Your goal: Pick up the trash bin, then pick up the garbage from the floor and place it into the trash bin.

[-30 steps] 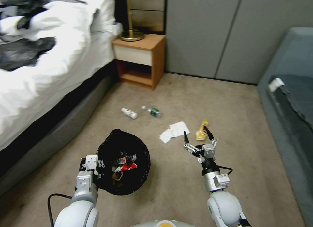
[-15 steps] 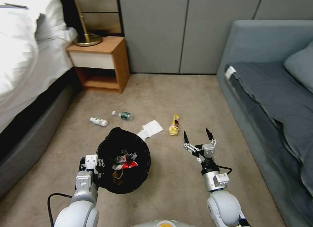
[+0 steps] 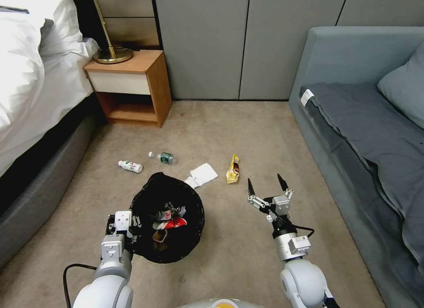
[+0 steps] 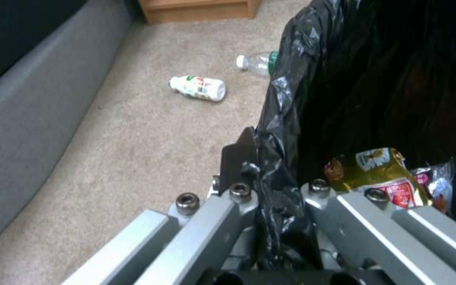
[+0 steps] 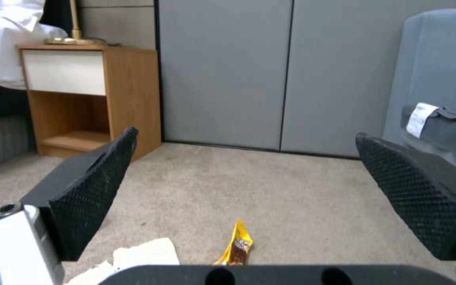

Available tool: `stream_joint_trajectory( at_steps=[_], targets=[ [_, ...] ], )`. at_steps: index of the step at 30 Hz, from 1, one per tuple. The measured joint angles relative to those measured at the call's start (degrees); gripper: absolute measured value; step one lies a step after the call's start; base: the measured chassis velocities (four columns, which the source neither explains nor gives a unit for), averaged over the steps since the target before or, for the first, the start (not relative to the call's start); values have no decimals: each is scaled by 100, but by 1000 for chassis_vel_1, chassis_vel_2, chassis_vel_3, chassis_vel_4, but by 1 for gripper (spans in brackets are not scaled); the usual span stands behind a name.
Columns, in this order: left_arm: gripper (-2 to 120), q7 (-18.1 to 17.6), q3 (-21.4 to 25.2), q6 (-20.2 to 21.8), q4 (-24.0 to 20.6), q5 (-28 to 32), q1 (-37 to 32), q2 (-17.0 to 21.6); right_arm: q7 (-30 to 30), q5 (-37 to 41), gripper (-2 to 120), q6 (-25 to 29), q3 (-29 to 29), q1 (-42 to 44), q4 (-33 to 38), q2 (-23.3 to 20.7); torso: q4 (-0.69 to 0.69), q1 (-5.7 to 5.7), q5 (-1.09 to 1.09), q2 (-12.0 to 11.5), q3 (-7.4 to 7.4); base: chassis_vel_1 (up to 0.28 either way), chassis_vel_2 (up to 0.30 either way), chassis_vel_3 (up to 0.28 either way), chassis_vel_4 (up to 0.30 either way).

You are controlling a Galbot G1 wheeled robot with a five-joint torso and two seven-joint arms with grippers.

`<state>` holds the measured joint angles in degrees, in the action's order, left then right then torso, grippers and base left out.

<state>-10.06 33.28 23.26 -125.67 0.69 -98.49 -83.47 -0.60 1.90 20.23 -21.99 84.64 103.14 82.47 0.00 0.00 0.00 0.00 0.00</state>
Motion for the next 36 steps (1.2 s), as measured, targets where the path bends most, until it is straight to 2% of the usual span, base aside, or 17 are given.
stream_joint_trajectory(
  at_steps=[10,27,36],
  targets=[
    [1,-18,10,2,-51,-23,-31,-7,-36,4,100,16,-4,-6,2,-28,0,0,-1,0,-1,-53,49,51,-50],
    [1,-21,32,10,-78,-24,-35,7,-92,27,100,8,39,-40,12,-68,0,0,0,0,0,-176,183,179,-185],
    [1,-20,32,10,-59,-13,8,7,-215,28,100,111,49,-83,-22,-55,-1,1,-2,0,1,-108,106,121,-87]
  ],
)
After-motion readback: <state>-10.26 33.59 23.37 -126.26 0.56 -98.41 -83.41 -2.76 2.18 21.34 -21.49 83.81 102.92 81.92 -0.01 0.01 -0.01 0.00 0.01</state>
